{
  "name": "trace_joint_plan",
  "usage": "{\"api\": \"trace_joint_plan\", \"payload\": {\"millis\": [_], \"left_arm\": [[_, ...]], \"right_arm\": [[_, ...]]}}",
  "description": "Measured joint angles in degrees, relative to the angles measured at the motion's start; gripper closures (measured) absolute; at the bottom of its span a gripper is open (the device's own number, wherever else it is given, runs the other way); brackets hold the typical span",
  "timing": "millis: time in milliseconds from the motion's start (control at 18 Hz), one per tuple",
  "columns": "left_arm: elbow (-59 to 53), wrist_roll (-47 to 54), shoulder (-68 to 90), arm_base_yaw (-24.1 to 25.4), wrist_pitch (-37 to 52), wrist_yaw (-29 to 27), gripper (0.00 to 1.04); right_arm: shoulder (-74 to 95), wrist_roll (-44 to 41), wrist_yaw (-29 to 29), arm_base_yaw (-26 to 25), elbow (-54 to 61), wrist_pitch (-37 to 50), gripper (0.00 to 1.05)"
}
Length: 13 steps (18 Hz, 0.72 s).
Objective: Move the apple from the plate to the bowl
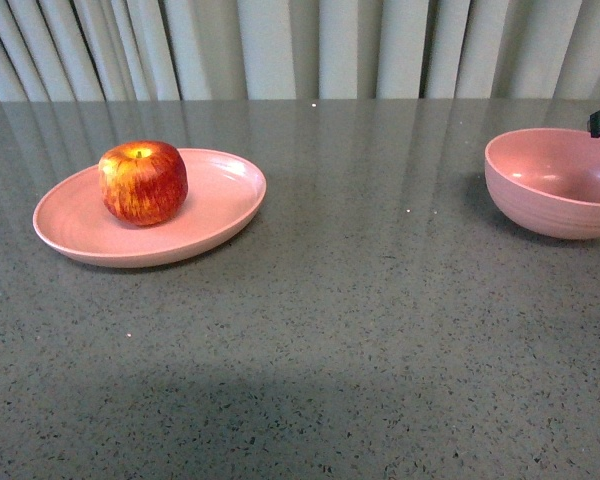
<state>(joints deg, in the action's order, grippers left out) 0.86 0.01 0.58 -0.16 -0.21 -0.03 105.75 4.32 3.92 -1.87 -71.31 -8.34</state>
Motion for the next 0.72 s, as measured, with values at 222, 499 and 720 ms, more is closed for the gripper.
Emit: {"api": "trace_joint_plan", "payload": {"millis": [222,499,720], "left_arm": [[0.0,0.0,0.0,0.0,0.0,0.0,0.07],[0.0,0.0,0.0,0.0,0.0,0.0,0.07],[0.0,0.0,0.0,0.0,0.0,0.0,0.07]], "right_arm": [[-2.0,0.8,1.7,0.4,0.0,-1.1,1.02],[-7.4,2.2,3.9,4.3,-3.3,-2.5,1.02],[-5.5,3.7,2.3,13.6,-5.7,-3.6,1.02]]}}
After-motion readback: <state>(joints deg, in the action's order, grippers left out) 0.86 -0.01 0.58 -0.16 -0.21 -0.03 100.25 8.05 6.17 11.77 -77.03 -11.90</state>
